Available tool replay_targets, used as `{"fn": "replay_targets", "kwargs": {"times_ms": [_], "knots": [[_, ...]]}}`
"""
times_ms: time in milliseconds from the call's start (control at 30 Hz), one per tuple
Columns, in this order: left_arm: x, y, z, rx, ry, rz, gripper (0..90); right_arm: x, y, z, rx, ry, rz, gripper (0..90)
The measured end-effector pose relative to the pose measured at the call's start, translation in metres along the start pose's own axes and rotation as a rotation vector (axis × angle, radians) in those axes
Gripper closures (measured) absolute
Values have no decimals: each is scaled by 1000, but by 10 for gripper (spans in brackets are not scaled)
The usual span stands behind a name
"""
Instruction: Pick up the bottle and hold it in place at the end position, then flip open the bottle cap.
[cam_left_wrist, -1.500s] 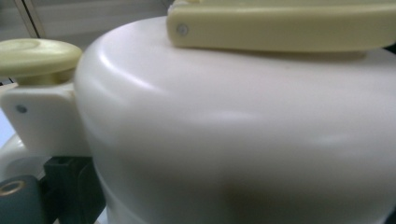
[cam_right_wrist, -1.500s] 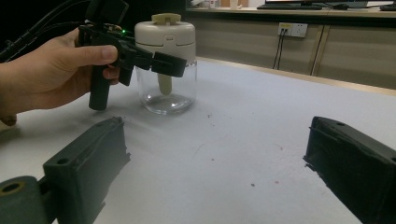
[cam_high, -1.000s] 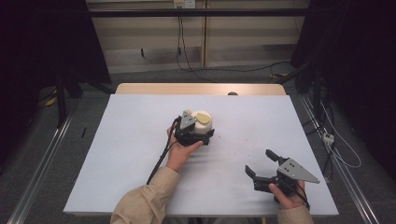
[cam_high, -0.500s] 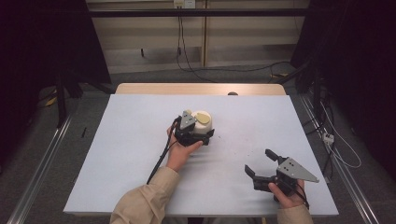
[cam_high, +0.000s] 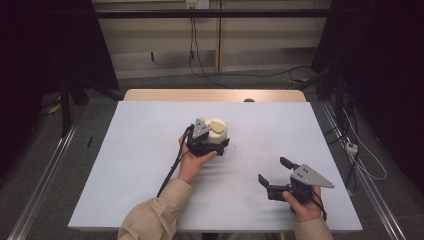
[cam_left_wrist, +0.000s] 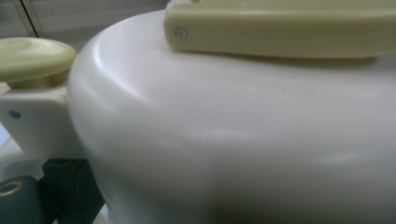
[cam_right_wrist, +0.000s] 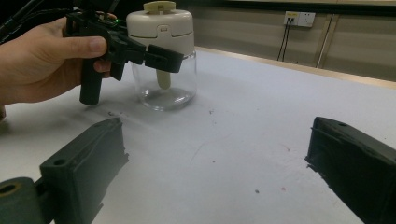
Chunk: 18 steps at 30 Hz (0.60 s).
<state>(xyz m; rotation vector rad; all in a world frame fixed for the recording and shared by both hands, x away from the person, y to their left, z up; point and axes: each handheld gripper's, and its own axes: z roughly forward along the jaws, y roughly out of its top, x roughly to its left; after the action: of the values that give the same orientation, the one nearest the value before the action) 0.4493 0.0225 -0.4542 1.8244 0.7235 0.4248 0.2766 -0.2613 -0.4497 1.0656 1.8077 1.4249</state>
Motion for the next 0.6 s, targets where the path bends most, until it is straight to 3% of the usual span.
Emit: {"fn": "replay_targets", "kwargs": {"times_ms": [200, 600], "knots": [[0, 0, 0, 0, 3, 0, 45, 2, 6, 16, 19, 9, -6, 37], [0, 0, 0, -1, 4, 6, 46, 2, 18, 39, 46, 6, 36, 44]]}}
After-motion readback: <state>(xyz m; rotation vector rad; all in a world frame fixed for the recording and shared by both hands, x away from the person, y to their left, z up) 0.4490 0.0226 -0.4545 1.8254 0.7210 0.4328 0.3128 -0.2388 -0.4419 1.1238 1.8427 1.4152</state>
